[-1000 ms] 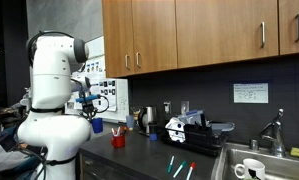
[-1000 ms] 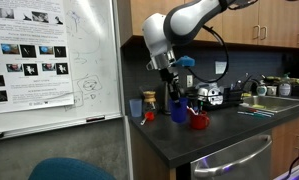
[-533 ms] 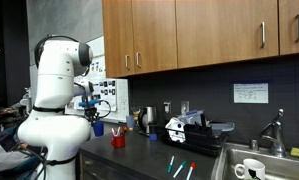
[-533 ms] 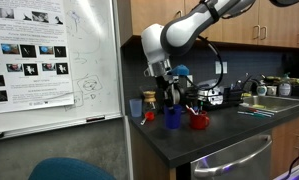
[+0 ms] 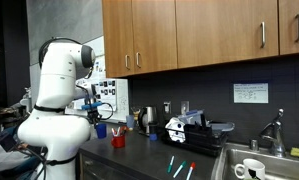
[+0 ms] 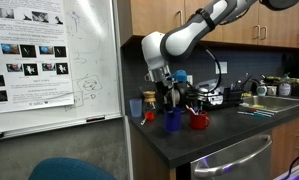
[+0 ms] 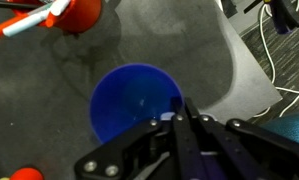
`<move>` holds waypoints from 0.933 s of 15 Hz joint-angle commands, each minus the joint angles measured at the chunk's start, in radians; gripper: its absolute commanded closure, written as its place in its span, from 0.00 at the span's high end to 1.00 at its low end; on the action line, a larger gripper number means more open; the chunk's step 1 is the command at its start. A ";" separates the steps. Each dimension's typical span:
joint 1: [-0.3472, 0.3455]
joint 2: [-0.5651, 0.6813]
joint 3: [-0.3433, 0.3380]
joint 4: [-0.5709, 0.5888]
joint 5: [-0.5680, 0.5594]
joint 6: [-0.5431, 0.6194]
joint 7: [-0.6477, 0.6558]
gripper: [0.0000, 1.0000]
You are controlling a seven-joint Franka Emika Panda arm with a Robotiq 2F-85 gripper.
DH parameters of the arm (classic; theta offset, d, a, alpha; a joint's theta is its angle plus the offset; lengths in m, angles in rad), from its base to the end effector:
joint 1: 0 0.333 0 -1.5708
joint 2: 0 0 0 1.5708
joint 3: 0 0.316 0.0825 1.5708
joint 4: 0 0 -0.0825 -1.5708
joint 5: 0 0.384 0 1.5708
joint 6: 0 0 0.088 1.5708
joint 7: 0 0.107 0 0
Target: Move the blue cup to the left
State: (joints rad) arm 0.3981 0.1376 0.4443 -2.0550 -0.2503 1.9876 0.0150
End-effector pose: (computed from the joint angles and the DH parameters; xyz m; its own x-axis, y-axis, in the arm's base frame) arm 0.3807 0.3979 0.3633 0.5803 0.7913 -0.1925 0.8143 -0.5611 0.1486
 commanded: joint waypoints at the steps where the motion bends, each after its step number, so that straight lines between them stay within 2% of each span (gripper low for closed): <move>1: 0.022 0.021 -0.022 0.007 -0.025 0.021 0.025 0.01; 13: 0.021 0.030 -0.038 -0.028 -0.017 0.088 0.017 0.01; 14: 0.021 0.029 -0.037 -0.029 -0.016 0.086 0.017 0.29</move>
State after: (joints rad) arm 0.4019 0.1736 0.4230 -2.0716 -0.2509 2.0588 0.0186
